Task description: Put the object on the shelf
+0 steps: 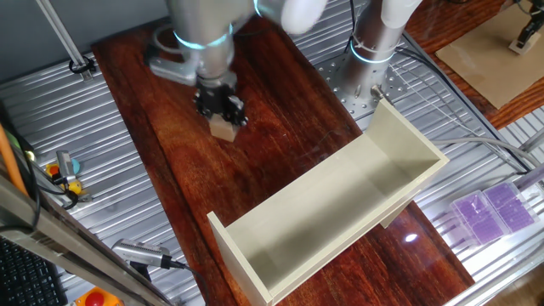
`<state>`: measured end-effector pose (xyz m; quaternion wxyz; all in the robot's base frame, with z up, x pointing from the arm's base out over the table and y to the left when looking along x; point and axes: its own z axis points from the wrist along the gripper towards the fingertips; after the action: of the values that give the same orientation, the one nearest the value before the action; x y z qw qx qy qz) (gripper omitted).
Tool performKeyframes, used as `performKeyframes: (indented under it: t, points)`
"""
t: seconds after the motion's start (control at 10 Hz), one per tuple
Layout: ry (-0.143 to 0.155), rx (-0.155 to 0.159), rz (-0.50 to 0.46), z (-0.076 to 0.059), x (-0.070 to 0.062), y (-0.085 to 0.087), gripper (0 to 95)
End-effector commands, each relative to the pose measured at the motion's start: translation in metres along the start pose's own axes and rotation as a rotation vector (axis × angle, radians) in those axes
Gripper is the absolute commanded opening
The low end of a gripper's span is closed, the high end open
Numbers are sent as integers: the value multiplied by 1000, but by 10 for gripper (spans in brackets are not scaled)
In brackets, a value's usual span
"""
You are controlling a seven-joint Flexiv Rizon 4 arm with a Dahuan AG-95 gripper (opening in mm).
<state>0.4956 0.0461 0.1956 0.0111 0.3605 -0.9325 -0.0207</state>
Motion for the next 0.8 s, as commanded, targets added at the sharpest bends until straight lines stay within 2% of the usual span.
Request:
performKeyframes:
  t: [0.1,0.2,0.3,0.5,0.7,0.8]
  points:
    - [14,15,-6,-1,0,-1,0]
    - [17,23,-53,-1,0,-1,0]
    - [8,14,-63,-1,0,-1,0]
    - [-2,-3,-48,-1,0,-1,0]
    - [-5,0,-30,-1,0,-1,0]
    - [2,1,-22,4,-4,-1,0]
